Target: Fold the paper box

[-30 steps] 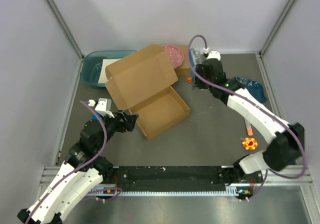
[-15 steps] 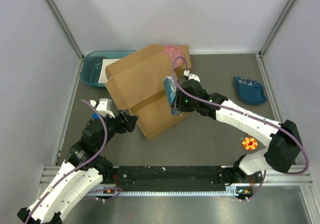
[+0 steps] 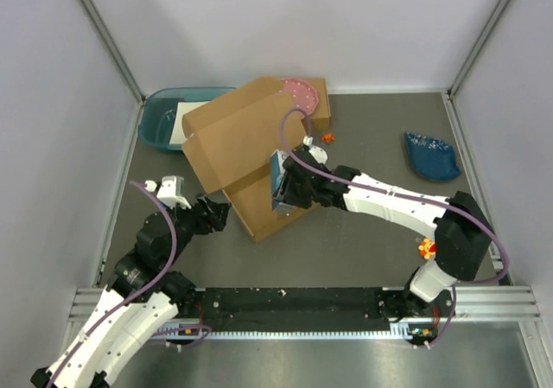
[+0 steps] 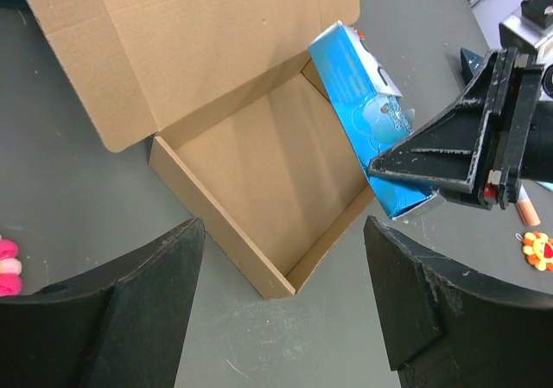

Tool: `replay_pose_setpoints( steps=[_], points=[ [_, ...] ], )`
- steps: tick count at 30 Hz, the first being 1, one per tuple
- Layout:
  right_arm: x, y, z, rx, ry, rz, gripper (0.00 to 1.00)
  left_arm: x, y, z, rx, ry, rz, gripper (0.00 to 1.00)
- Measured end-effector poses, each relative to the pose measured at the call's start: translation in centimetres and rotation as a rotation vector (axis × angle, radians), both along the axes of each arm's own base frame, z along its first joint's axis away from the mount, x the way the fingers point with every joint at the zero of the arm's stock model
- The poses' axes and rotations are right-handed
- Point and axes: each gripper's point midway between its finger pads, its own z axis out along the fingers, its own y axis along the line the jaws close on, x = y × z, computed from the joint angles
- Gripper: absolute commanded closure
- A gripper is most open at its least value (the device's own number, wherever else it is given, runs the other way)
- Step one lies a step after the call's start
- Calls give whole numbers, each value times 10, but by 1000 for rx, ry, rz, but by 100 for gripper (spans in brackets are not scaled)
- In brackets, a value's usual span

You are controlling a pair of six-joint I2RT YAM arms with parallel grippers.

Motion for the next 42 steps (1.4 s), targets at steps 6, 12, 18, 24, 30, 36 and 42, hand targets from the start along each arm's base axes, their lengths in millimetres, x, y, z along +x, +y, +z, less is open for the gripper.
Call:
replay_pose_setpoints(
  steps=[6,12,18,24,30,36,42],
  points=[
    [-8,-12,-17,-45,42,-71,94,-1,4,-2,5,4,16,20],
    [-5,-12,-17,-59,61,-109,54,-1,6,-2,-2,7,30,21],
    [14,30,-3,-12,60,-90,31,-1,7,-2,-3,6,35,20],
    [15,46,12,15,37,-51,26,-1,8,-3,1,9,40,20],
    [9,19,16,-82,-48,32,25,-1,10,-4,8,11,52,20],
    [27,-58,53,-296,-334,109,18,0,10,-7,5,28,60,19],
    [72,-120,17,-455,-417,138,14,3,13,-21,-15,80,107,19]
  ],
)
